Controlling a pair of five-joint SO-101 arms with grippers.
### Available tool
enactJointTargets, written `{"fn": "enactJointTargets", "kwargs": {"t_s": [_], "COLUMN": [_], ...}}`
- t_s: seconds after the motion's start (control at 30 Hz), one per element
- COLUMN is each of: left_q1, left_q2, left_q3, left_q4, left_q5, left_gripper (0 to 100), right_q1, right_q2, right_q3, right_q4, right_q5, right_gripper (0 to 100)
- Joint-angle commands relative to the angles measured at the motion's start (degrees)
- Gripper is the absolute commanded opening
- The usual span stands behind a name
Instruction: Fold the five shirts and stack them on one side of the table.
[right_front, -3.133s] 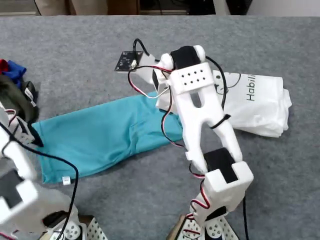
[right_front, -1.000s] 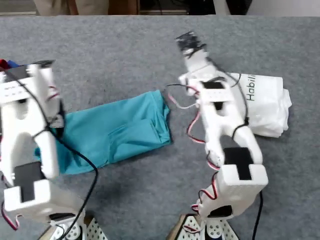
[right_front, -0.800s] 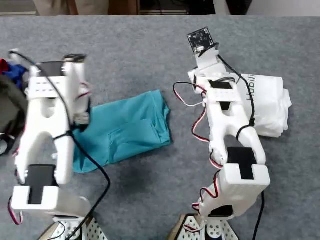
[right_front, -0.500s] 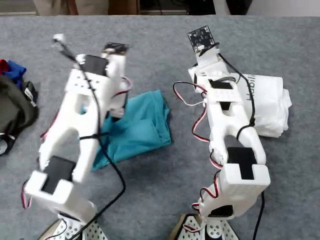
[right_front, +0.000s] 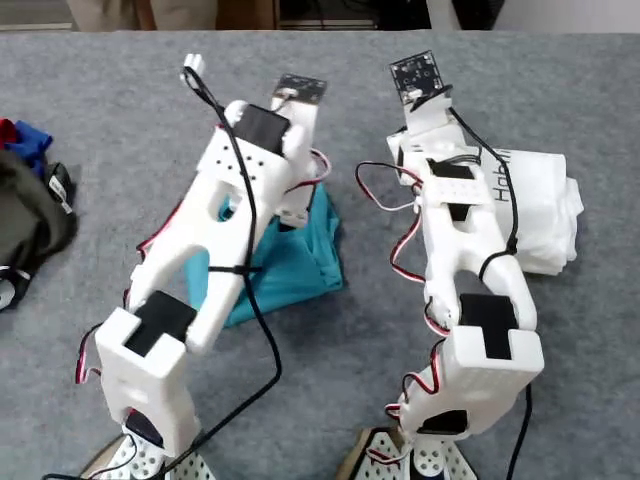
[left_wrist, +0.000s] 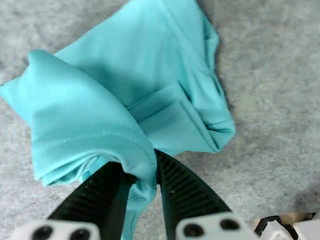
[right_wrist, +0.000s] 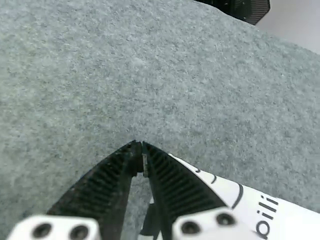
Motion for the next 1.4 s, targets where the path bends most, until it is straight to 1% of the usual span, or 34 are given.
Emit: {"fn": "enactJointTargets", "kwargs": {"t_s": [0.0,0.3,0.5,0.57,0.63,0.73,0.8,0.9,0.97,1.03,1.17,1.27,1.37], "left_q1": [1.67,1.58,1.67,1.67,1.67,1.32,1.23,-0.35,-3.43,-8.09,-21.36,-31.91,-40.7], "left_q2": [-0.31,-0.22,-0.22,-0.22,-0.22,-0.75,-0.84,-1.01,-1.36,-1.89,-5.05,-8.13,-10.86], "left_q3": [-2.55,-2.37,-2.29,-2.29,-2.29,-2.46,-2.81,-4.31,-9.14,-13.63,-17.49,-16.53,-13.1], "left_q4": [-0.79,-5.71,-5.8,-5.63,-5.54,-5.54,-5.54,-4.75,-1.32,0.7,0.7,0.7,0.62], "left_q5": [0.35,0.44,0.44,0.44,0.53,4.4,6.07,6.07,6.07,6.07,5.8,1.23,-3.16], "left_gripper": [2,2,3,7,14,22,24,23,21,16,2,2,2], "right_q1": [0.75,0.75,0.66,0.48,0.48,0.48,0.48,0.4,0.4,-0.22,-3.21,-6.29,-10.24], "right_q2": [-0.57,-0.57,-0.57,-0.57,-0.57,-0.66,-0.66,-0.66,-1.19,-3.21,-8.84,-14.2,-18.68], "right_q3": [-1.27,-1.27,-1.27,-1.27,-1.27,-1.27,-1.27,-1.27,-1.19,-0.84,-1.27,-1.89,-5.58], "right_q4": [-1.23,-1.23,-1.23,-1.23,-1.23,-1.23,-1.23,-0.97,-0.79,0.44,9.41,17.49,27.87], "right_q5": [-0.53,-0.62,-0.62,-0.62,-0.62,-0.62,-0.62,-0.53,-0.53,-0.44,-0.18,0.09,4.31], "right_gripper": [0.5,0.5,0.5,0.5,0.5,0.5,0.5,0.5,0.5,0.5,0.5,0.5,0.5]}}
